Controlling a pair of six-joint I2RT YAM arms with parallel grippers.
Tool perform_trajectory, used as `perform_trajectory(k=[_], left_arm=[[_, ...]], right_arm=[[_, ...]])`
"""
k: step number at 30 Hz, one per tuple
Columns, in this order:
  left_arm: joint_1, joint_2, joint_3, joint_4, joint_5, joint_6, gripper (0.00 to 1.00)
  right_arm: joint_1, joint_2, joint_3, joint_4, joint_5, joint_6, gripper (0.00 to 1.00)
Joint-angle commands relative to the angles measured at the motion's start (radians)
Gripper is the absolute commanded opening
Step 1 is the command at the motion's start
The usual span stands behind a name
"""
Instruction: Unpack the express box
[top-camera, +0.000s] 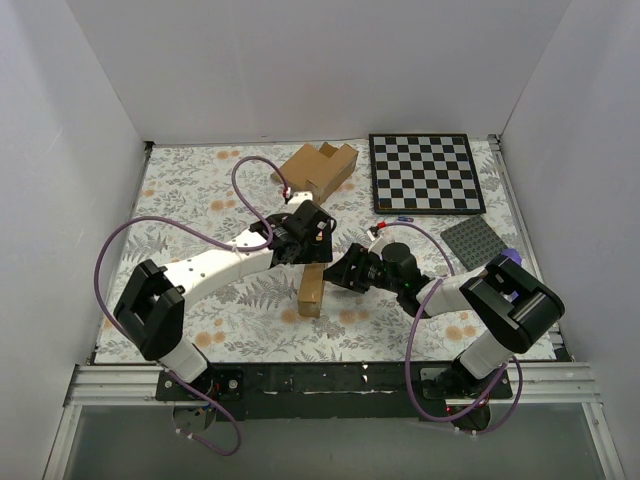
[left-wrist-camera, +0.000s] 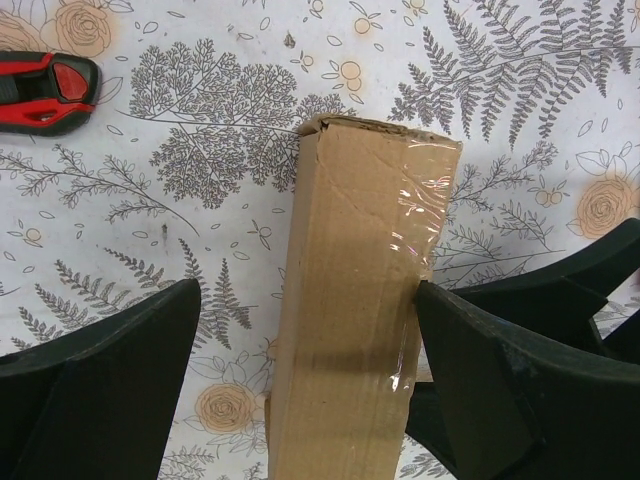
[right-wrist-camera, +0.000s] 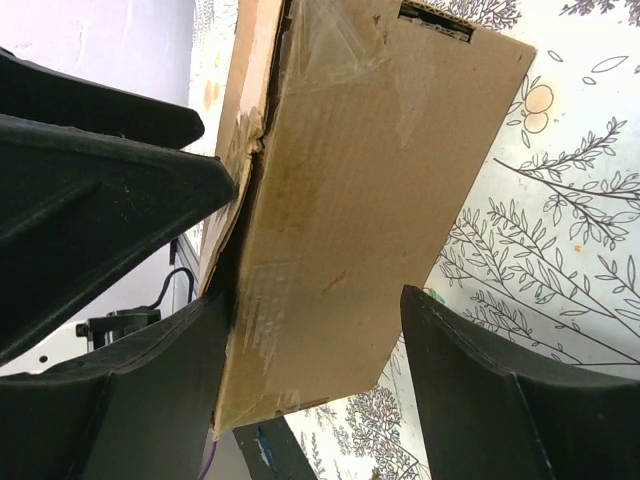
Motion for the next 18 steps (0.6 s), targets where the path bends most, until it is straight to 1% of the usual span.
perform_trajectory(k=[1, 18], left_arm=[[-0.021, 0.0, 0.067, -0.074, -0.052, 0.038, 0.89], [-0.067, 0.023, 0.084, -0.036, -0.03, 0.08, 0.89]], right_arm=[[-0.001, 0.018, -0.019, -0.016, 0.017, -0.023, 0.75], [-0.003, 0.018, -0.011, -0.03, 0.021, -0.042, 0.75]])
